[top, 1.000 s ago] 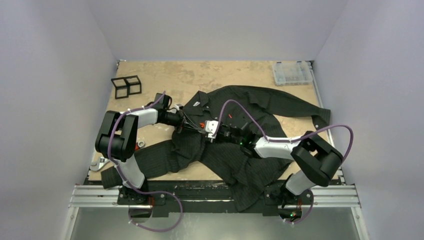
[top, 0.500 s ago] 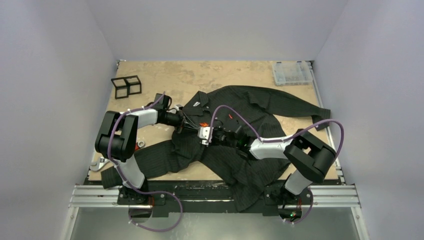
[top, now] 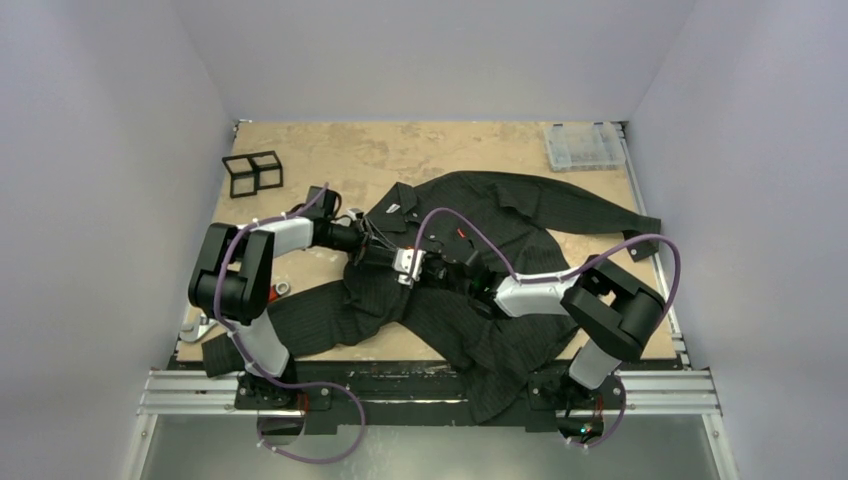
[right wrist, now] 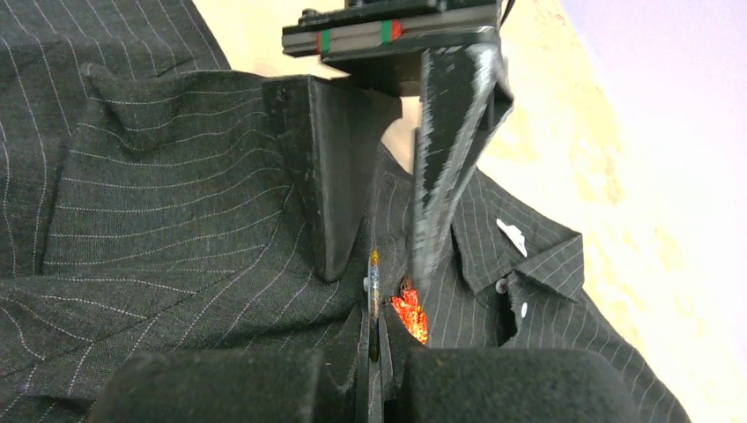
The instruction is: Remove the brooch from the garment
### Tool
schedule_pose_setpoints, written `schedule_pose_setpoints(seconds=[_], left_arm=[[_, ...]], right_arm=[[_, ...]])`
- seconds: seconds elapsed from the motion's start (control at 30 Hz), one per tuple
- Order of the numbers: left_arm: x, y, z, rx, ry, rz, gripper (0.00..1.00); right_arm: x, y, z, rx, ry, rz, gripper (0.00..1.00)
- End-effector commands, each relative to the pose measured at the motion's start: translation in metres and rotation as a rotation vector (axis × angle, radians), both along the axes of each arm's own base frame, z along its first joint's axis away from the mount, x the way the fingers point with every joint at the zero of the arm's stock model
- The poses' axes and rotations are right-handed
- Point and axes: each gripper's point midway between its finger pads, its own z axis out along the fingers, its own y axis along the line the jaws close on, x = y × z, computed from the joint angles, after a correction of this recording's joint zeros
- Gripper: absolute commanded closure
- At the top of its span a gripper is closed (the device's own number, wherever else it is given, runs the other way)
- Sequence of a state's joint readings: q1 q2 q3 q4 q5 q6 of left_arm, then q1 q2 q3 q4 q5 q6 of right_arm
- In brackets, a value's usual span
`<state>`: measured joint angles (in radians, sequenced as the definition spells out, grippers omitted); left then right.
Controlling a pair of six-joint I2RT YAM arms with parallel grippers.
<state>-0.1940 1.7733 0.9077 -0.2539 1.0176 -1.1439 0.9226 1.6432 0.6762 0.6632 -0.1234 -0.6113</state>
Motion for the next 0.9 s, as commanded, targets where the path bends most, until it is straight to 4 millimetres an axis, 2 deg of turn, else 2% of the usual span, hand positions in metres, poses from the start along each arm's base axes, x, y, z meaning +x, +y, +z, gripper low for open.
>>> schedule_pose_setpoints(seconds=[0.0,0.07,0.17,0.27,0.33,0.5,0.6,0.7,0.87], left_arm=[[0.02,0.012,0.033,-0.011,-0.205,-0.012,0.51],[0.032,0.027,0.044,0.018,-0.313,0.01,0.4],[0.045,0.05,0.058,0.072,-0.483,0.028,0.34],[0.045,0.068,0.064,0.132,-0.615,0.008,0.32],[0.041,0.073,0.065,0.169,-0.722,-0.036,0.32],[0.03,0.075,0.069,0.195,-0.822,-0.07,0.32],[0.026,0.077,0.067,0.232,-0.893,-0.084,0.33],[0.027,0.074,0.067,0.219,-0.895,-0.092,0.35],[0.014,0.047,0.069,0.105,-0.775,-0.198,0.41]], right_arm=[[0.004,0.011,0.036,0.151,0.052,-0.011,1.0],[0.004,0.012,0.042,0.209,0.129,-0.017,1.0],[0.008,0.013,0.05,0.29,0.248,-0.017,1.0],[0.01,0.016,0.061,0.356,0.352,0.004,1.0],[0.012,0.019,0.069,0.39,0.404,0.009,1.0],[0.017,0.017,0.064,0.377,0.465,-0.011,1.0],[0.024,0.009,0.058,0.341,0.399,-0.044,1.0],[0.025,0.002,0.062,0.321,0.242,-0.038,1.0],[0.024,-0.002,0.07,0.257,-0.053,-0.014,1.0]])
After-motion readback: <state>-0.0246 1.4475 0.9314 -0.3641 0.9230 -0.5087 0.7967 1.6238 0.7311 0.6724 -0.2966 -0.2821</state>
